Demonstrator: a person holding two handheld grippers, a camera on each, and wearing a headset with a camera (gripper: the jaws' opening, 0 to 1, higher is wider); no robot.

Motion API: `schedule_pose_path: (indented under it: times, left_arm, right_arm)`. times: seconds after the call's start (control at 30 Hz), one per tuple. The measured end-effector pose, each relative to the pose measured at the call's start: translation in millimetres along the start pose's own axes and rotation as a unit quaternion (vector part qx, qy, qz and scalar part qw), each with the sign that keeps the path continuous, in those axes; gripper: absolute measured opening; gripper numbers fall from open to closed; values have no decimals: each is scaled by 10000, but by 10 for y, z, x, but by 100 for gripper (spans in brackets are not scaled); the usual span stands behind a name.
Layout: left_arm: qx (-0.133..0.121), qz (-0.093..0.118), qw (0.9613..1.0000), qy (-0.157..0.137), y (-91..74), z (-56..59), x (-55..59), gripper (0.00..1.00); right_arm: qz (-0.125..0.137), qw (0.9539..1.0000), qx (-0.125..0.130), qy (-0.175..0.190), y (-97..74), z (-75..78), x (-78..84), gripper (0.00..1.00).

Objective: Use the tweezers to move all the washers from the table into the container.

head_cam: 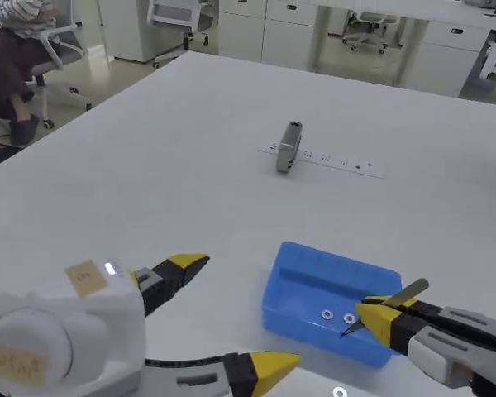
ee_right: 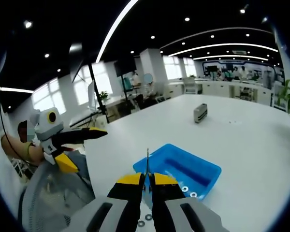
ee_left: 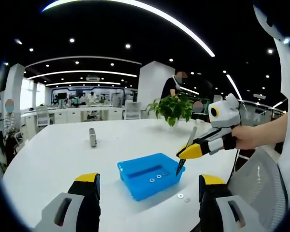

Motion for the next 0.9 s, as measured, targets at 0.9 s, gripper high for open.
schedule_pose_path:
  times: [0.9]
  left_arm:
    - [-73, -7, 9999, -111, 2, -15, 4, 87]
  right_arm:
    - [-900, 9945, -491, 215, -5, -58, 679, 3]
Point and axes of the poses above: the centre of the closed fingertips' face, and the gripper's own axes: y roughly forward along the fingers, z roughly to its right, x roughly out of its underside, the point moved 6 cm from there along -y, roughly backward along the fingers, and after that the axes turned 12 degrees about x, right-handed, at the moved point
